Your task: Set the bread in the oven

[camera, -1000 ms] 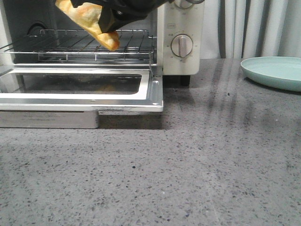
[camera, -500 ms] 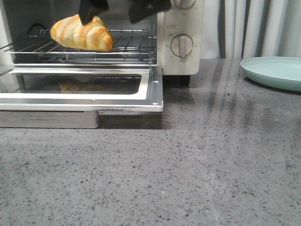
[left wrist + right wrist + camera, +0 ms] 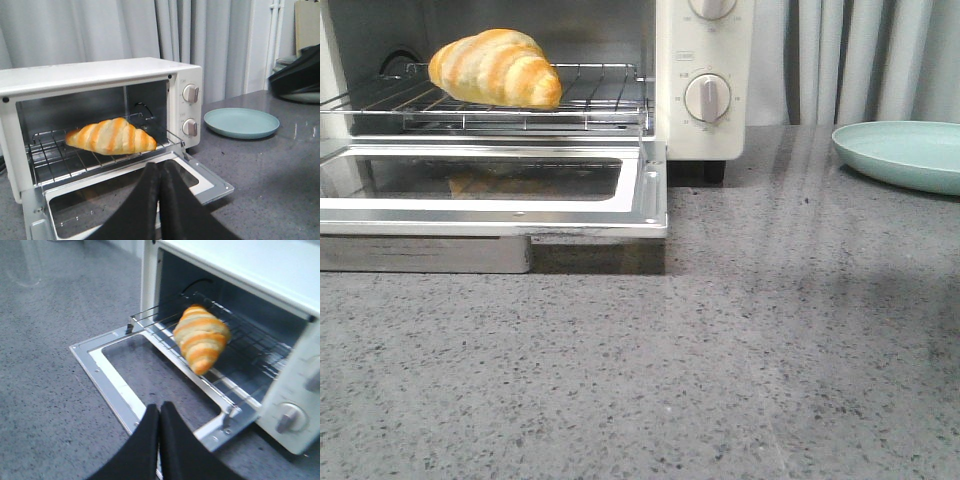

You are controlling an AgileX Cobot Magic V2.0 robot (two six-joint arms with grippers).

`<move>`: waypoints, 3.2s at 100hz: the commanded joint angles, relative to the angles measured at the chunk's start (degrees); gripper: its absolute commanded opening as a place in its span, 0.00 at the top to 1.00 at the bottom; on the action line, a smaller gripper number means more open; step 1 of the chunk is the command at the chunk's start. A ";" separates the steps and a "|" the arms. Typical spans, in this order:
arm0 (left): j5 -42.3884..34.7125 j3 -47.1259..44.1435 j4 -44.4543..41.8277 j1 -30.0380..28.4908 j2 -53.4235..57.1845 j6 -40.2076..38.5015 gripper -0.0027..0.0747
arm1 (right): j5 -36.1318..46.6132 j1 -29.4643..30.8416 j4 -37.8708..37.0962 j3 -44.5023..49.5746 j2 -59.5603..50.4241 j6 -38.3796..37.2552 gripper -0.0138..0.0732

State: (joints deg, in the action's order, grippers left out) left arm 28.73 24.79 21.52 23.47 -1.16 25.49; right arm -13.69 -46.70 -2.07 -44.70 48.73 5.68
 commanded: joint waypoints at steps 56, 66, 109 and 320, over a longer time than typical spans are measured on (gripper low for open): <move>-3.50 -3.25 0.28 0.45 1.72 -1.25 0.99 | -7.60 13.81 -5.39 18.02 -43.86 0.60 0.90; -3.50 -3.25 0.28 0.45 1.72 -1.25 0.99 | -7.60 13.81 -5.39 18.02 -43.86 0.60 0.90; -3.40 -3.48 0.14 0.45 1.82 -1.25 0.99 | -7.60 13.81 -5.39 18.02 -43.86 0.60 0.90; -11.75 -26.19 -9.81 -17.87 3.05 -12.02 0.99 | 1.58 20.14 -5.24 33.60 -44.91 0.60 0.90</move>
State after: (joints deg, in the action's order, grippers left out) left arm 19.74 0.00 10.90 5.78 0.20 14.17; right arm -21.14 -30.00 -7.85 -13.28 3.18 5.68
